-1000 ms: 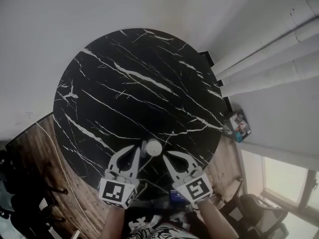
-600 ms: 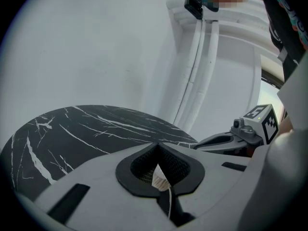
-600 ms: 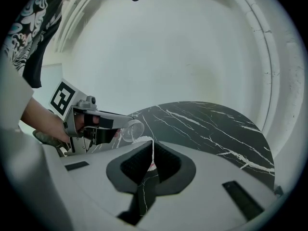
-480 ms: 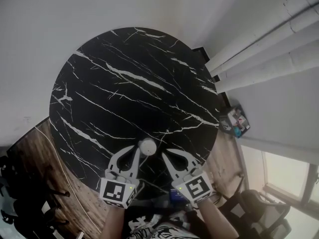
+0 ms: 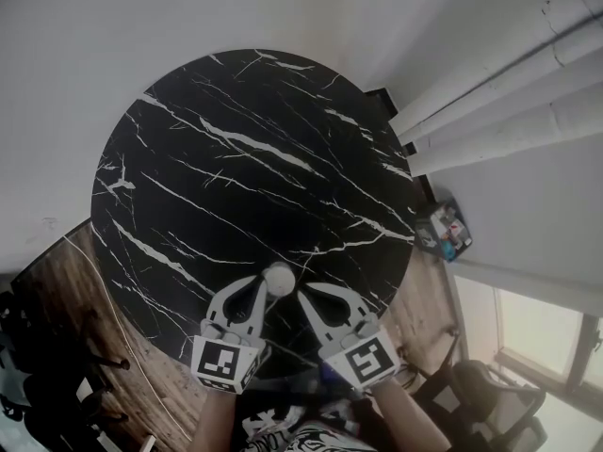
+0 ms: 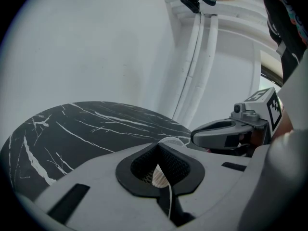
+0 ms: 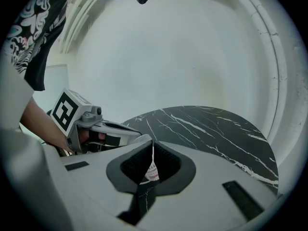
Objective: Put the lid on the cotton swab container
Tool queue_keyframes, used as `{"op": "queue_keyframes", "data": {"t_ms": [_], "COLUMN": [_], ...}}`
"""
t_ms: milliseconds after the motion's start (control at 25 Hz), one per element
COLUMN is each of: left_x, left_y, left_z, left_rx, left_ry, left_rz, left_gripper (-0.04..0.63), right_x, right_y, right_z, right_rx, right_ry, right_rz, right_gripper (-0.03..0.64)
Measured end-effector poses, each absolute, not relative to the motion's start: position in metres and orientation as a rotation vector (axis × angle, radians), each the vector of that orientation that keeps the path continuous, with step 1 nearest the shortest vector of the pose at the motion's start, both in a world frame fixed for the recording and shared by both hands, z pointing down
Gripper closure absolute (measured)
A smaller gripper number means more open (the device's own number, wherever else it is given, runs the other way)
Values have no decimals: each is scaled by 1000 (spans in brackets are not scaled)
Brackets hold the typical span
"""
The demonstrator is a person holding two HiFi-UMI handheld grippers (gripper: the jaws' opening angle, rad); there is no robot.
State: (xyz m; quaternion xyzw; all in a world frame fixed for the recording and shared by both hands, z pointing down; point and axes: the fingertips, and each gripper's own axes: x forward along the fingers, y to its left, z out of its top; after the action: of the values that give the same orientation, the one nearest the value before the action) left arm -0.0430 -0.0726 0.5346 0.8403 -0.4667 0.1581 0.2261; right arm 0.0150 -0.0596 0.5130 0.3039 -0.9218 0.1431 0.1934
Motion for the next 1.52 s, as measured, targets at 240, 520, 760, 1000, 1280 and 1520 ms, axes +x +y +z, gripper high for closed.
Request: {"op": "queue_keyframes", "data": {"t_ms": [240, 520, 760, 1000, 1280, 1520], "left_x": [-42, -35, -35, -34, -32, -30], "left_y": [-75, -76, -74, -74, -75, -76], "left_z": [539, 540, 543, 544, 544, 545], "left_rx": [2310, 2368, 2360, 2361, 2358, 2367], "left_ry": [-1279, -1239, -1221, -1215, -1221, -1204], "left_rz": [444, 503, 507, 511, 506, 508], "left_gripper": [581, 581, 581, 581, 581, 581], "right_x": [5, -3, -4, 2, 4, 5], "right_y": [-61, -55, -59, -63, -64, -62], "right_z": [512, 510, 519, 527, 531, 537], "right_rx": [802, 732, 743, 762, 762, 762], "right_ry": [-2598, -2635, -2628, -2592, -2571, -2553], "right_rz": [396, 394, 420, 434, 435, 436], "right_gripper": [598, 598, 598, 598, 598, 598]}}
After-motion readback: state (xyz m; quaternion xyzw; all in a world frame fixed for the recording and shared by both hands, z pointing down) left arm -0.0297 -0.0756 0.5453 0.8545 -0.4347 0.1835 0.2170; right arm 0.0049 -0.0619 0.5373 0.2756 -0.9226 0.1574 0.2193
